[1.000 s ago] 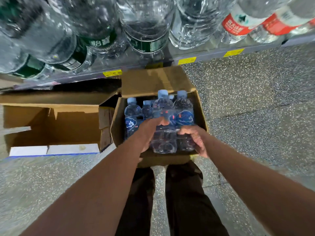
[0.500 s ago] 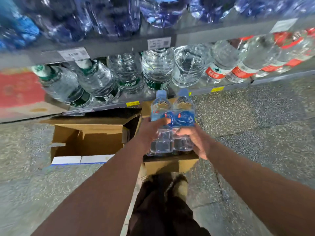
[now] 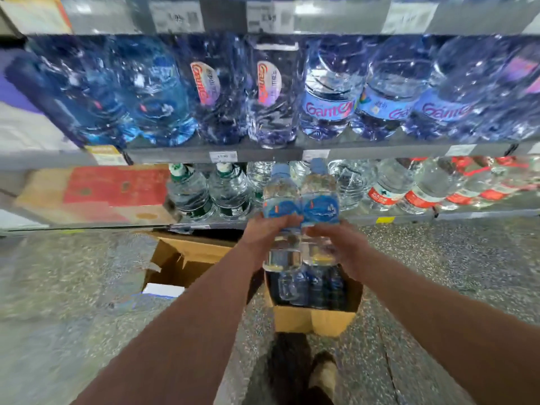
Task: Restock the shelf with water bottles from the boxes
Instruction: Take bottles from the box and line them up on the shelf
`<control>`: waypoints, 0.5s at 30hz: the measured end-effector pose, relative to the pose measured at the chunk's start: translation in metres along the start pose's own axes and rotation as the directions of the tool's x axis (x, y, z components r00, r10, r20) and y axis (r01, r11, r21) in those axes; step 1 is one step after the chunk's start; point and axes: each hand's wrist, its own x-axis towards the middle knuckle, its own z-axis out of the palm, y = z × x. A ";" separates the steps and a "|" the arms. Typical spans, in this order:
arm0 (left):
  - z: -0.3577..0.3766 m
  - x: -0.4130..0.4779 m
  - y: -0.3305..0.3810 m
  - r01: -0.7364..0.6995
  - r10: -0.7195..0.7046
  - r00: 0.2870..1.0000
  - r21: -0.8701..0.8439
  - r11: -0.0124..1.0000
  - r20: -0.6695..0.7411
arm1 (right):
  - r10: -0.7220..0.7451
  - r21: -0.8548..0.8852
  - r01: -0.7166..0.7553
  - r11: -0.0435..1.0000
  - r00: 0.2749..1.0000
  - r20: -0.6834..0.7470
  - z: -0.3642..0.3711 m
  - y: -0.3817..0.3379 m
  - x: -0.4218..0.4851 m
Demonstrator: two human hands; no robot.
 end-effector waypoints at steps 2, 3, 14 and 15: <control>-0.022 -0.017 0.016 -0.046 0.046 0.999 -0.013 0.999 -0.004 | -0.035 -0.034 0.035 0.999 0.999 -0.006 0.025 -0.011 -0.015; -0.035 -0.027 0.023 -0.075 0.075 0.997 -0.026 0.997 -0.013 | -0.050 -0.047 0.049 0.998 0.999 -0.017 0.039 -0.017 -0.022; -0.141 -0.146 0.110 -0.416 0.417 0.907 0.031 0.909 -0.065 | -0.300 -0.104 0.303 0.947 0.953 0.046 0.169 -0.099 -0.126; -0.147 -0.157 0.120 -0.447 0.448 0.891 0.028 0.894 -0.068 | -0.308 -0.125 0.315 0.941 0.949 0.070 0.179 -0.110 -0.137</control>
